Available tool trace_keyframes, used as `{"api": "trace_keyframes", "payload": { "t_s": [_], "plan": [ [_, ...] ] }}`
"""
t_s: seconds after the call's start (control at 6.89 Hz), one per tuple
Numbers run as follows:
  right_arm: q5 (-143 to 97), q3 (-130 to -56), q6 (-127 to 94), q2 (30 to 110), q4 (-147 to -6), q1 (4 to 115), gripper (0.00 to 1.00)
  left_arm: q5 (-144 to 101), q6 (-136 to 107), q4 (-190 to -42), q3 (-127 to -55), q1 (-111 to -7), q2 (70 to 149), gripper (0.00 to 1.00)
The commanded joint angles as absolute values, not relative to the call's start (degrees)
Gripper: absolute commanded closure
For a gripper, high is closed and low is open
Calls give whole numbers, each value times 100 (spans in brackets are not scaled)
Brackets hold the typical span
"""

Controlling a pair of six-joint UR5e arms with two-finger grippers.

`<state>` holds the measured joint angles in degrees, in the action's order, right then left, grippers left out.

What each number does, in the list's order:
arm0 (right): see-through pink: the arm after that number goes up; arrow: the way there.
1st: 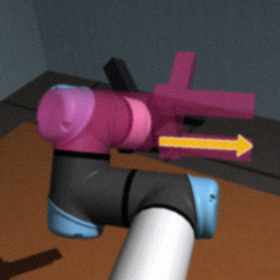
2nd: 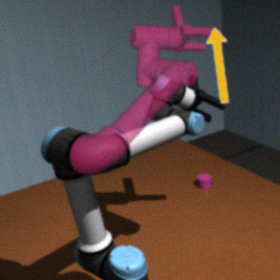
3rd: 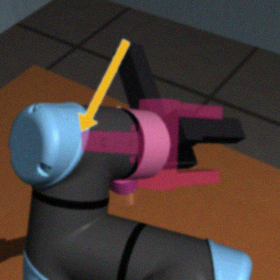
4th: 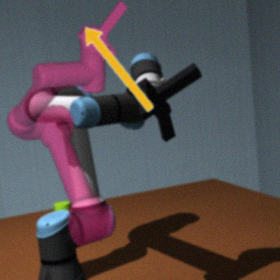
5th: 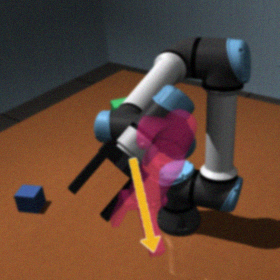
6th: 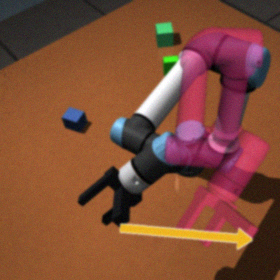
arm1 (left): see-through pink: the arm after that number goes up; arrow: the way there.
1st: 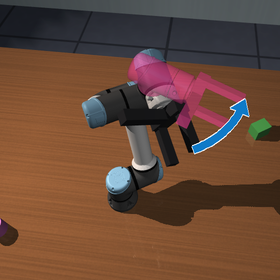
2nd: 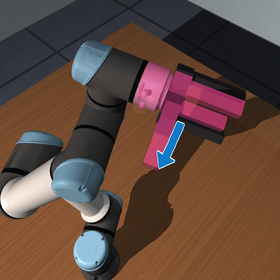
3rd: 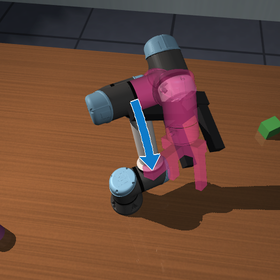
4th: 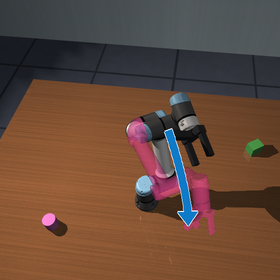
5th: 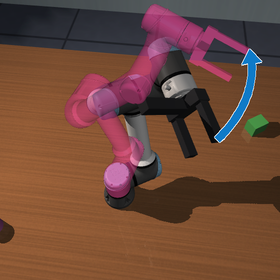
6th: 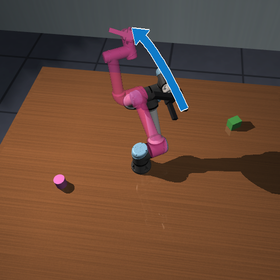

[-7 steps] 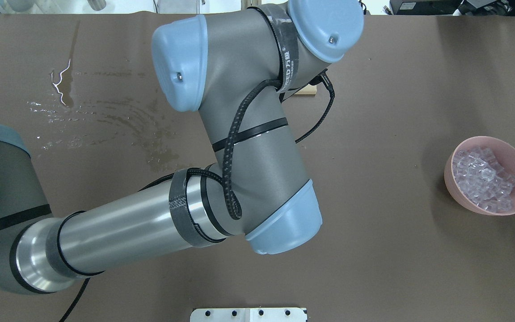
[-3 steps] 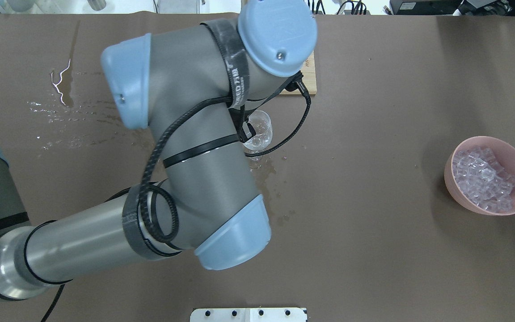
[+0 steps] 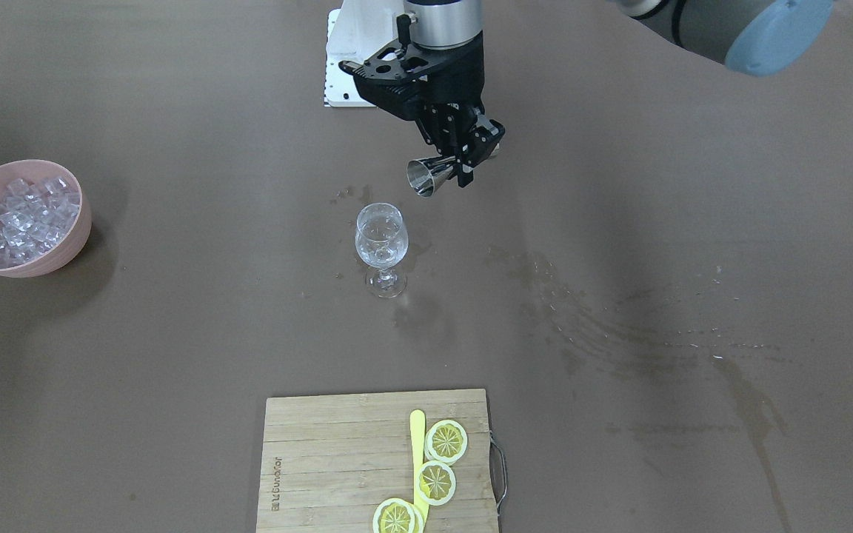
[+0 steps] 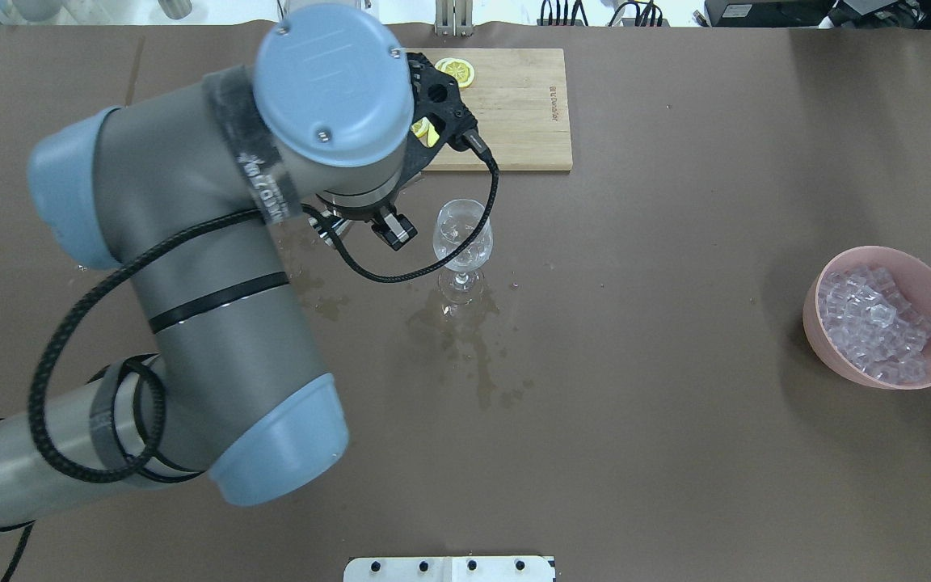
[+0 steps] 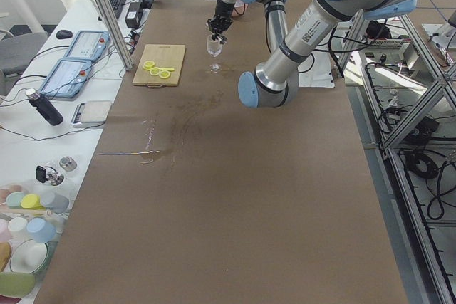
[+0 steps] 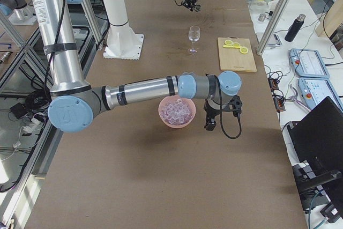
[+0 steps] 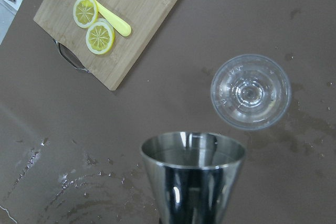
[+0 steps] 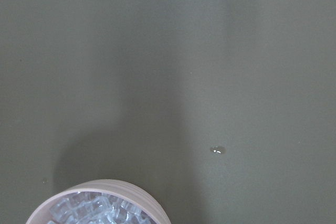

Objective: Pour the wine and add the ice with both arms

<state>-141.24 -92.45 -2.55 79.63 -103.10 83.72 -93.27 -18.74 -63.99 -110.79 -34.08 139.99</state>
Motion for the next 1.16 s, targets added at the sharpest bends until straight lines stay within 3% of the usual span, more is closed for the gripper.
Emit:
{"api": "trace_keyframes", "payload": {
  "t_s": [0.0,0.15,0.58,1.02],
  "plan": [
    [-14133,-9298,-255,7945,-10301,8367,0,-9316,-2631,-8085,-11495,-3638,12996,100],
    [-14133,-9308,-255,7902,-10301,8367,0,-9264,-2889,-9295,-11540,-3900,12425,100],
    [-14054,-9491,-316,7858,-10292,8367,0,-8565,-3240,-10320,-11541,-4219,11666,100],
    [-13905,-9685,-553,7734,-10266,8288,0,-7395,-4006,-13023,-10901,-4193,10271,100]
  ]
}}
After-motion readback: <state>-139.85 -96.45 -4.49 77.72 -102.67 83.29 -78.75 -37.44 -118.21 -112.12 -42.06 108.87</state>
